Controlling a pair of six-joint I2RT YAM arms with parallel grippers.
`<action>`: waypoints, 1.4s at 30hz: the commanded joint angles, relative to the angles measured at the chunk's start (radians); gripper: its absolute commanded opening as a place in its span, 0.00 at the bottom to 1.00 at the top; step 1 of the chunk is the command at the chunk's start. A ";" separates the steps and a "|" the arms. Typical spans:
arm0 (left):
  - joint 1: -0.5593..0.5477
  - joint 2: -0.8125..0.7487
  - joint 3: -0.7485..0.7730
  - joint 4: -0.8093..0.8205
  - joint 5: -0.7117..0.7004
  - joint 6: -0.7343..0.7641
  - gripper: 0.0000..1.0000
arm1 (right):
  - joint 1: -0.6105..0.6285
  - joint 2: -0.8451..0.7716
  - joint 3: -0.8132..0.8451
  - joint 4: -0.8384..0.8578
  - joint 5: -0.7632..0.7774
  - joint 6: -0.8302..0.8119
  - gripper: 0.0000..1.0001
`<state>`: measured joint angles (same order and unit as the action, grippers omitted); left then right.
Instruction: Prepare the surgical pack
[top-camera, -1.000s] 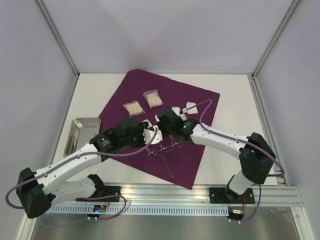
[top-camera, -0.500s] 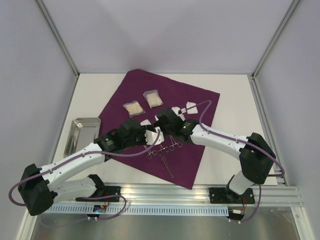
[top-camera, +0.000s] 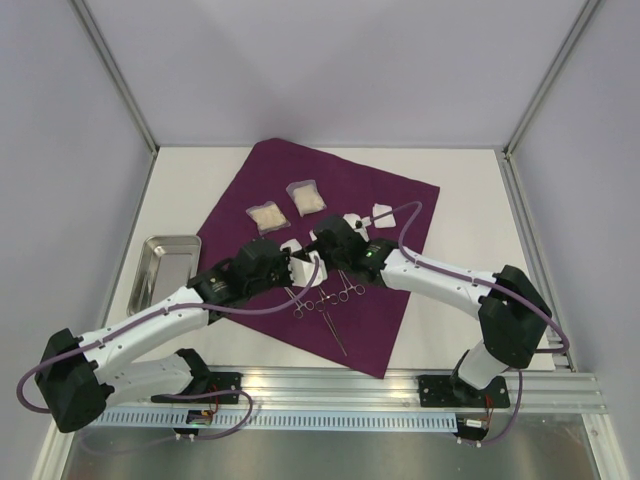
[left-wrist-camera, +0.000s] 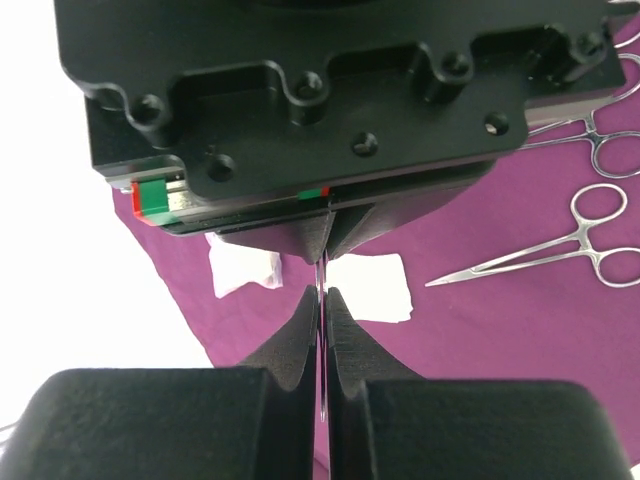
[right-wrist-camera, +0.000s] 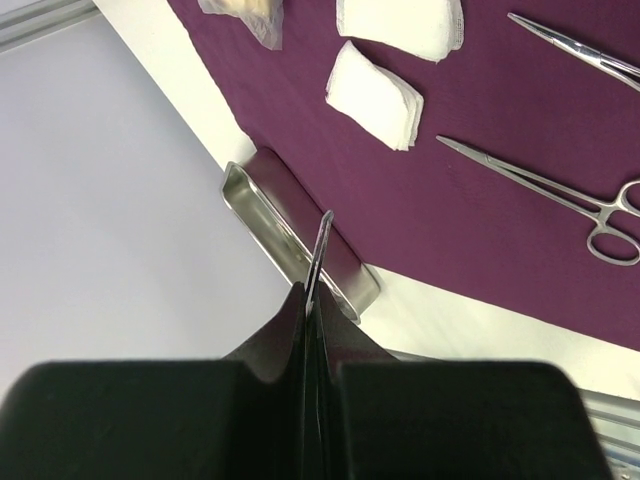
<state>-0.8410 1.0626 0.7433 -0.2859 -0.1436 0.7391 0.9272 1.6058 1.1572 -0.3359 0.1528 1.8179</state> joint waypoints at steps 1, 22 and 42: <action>-0.006 -0.015 0.004 0.022 0.010 -0.010 0.00 | 0.005 -0.018 0.004 0.061 -0.001 0.023 0.00; 0.486 -0.036 0.021 -0.007 0.045 -0.216 0.00 | -0.050 -0.196 -0.142 0.005 0.194 -0.117 0.52; 1.343 0.126 -0.076 -0.113 0.441 -0.230 0.00 | -0.057 -0.273 -0.200 -0.066 0.326 -0.370 0.48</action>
<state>0.4915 1.1801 0.6899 -0.4294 0.2470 0.4988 0.8715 1.3689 0.9642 -0.3859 0.4099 1.4925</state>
